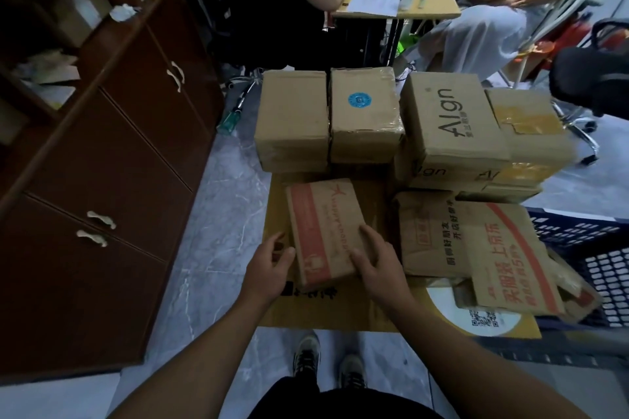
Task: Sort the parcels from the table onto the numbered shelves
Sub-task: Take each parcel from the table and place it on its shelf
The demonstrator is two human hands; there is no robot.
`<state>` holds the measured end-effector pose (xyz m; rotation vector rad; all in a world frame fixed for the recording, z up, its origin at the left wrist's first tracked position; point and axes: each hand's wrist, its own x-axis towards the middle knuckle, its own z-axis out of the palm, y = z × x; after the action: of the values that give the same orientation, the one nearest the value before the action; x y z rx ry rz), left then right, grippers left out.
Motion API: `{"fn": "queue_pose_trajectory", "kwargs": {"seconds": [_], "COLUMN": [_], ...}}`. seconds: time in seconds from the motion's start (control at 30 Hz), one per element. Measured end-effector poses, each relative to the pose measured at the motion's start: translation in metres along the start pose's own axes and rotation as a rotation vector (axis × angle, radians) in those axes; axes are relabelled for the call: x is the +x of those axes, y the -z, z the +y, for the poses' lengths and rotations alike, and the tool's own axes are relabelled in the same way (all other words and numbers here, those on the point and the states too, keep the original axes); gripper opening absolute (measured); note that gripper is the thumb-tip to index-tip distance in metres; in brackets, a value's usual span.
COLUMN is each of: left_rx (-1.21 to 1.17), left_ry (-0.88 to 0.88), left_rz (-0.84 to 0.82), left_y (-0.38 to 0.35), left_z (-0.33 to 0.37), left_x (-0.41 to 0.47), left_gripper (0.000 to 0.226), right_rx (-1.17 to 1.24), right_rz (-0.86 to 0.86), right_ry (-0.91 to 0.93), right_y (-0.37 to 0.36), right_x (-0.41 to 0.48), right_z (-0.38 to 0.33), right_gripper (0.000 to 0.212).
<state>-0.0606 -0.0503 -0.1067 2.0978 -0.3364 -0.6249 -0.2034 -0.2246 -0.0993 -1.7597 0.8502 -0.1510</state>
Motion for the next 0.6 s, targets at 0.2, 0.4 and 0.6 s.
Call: {"fn": "queue_pose_trajectory", "kwargs": {"seconds": [0.2, 0.4, 0.6], "left_rx": [-0.185, -0.236, -0.039], "left_ry": [0.013, -0.037, -0.278], "left_rz": [-0.114, -0.021, 0.000], "left_y": [-0.004, 0.000, 0.003], "left_z": [0.013, 0.018, 0.025], "left_x": [-0.005, -0.008, -0.013], "left_gripper": [0.049, 0.056, 0.063], "right_rx": [0.285, -0.056, -0.141], "right_rz": [-0.104, -0.139, -0.047], "right_ry": [-0.065, -0.067, 0.046], "right_y": [0.014, 0.022, 0.016], "right_x": [0.001, 0.006, 0.005], "right_z": [0.003, -0.003, -0.036], "right_gripper": [0.051, 0.048, 0.045]}}
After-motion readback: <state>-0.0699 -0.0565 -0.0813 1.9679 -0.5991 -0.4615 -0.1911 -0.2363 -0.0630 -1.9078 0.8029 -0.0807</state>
